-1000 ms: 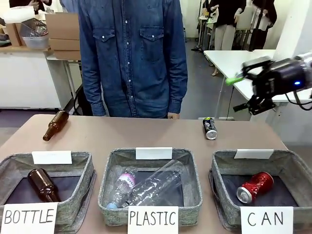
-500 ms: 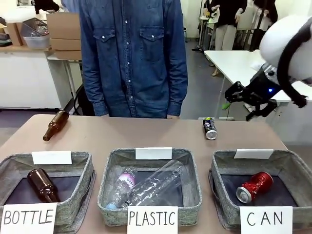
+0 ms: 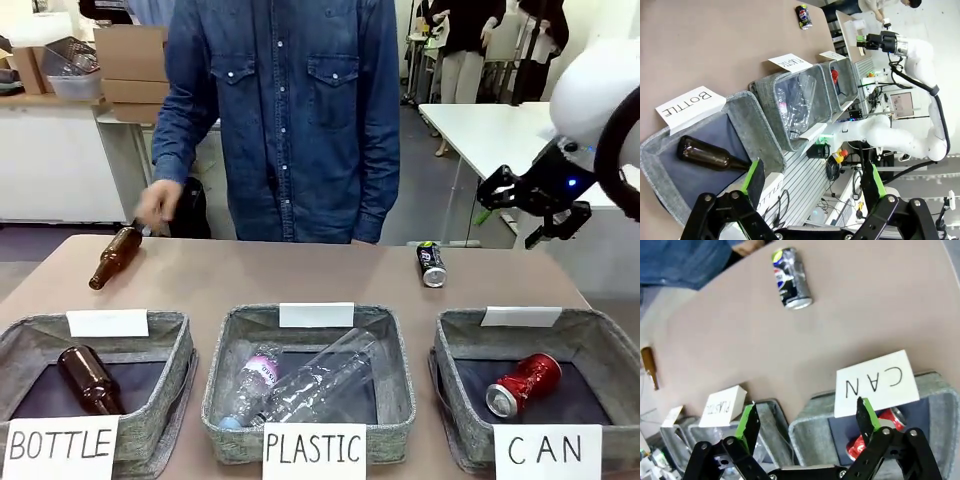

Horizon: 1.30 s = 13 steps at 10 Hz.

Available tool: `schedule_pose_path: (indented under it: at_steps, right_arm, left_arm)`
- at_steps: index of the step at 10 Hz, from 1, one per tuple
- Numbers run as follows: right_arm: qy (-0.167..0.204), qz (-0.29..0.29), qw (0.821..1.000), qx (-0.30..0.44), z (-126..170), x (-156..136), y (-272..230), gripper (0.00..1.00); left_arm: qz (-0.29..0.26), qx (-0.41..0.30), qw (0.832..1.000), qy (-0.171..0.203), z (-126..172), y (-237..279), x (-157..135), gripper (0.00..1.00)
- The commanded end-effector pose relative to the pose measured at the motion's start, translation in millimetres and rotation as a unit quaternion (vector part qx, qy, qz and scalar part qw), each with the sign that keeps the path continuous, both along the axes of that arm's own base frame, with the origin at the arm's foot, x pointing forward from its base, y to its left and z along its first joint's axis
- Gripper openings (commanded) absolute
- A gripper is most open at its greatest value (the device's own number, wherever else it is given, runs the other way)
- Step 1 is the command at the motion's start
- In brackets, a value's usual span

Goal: Sort the can waste into the basket.
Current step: Pick up the can waste from the table and place it in the right Fabric basket.

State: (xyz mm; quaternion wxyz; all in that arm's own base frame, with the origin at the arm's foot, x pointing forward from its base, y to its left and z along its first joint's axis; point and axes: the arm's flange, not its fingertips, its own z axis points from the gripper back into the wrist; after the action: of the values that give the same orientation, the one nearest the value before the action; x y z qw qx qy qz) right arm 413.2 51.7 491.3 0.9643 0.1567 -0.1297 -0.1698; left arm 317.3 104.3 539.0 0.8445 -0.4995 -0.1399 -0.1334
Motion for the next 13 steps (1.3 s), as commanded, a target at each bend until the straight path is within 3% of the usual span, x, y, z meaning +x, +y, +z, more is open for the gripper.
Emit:
schedule_pose_path:
  at_steps: [1,3,5,7,9,11,12,13]
  right_arm:
    - [0.037,0.073,0.995,-0.05,-5,35,3,1.0]
    - [0.072,0.106,0.987,-0.096,-49,112,12,1.0]
    - [0.079,0.159,0.982,-0.058,-84,154,16,1.0]
    - [0.068,0.152,0.985,-0.041,-120,174,31,1.0]
    - [0.053,0.155,0.984,-0.074,-153,184,50,1.0]
    - [0.059,0.145,0.984,-0.079,-183,196,59,1.0]
    - [0.079,0.133,0.986,-0.067,-196,202,57,1.0]
    - [0.078,0.131,0.986,-0.073,-197,202,56,1.0]
  left_arm:
    - [-0.006,0.002,1.0,-0.005,0,2,-3,1.0]
    - [-0.006,0.002,1.0,-0.005,0,2,-3,1.0]
    - [-0.006,0.002,1.0,-0.005,0,2,-3,1.0]
    - [-0.006,0.002,1.0,-0.005,0,2,-3,1.0]
    - [-0.006,0.002,1.0,-0.005,0,2,-3,1.0]
    - [-0.006,0.002,1.0,-0.005,0,2,-3,1.0]
    - [-0.006,0.002,1.0,-0.005,0,2,-3,1.0]
    - [-0.006,0.002,1.0,-0.005,0,2,-3,1.0]
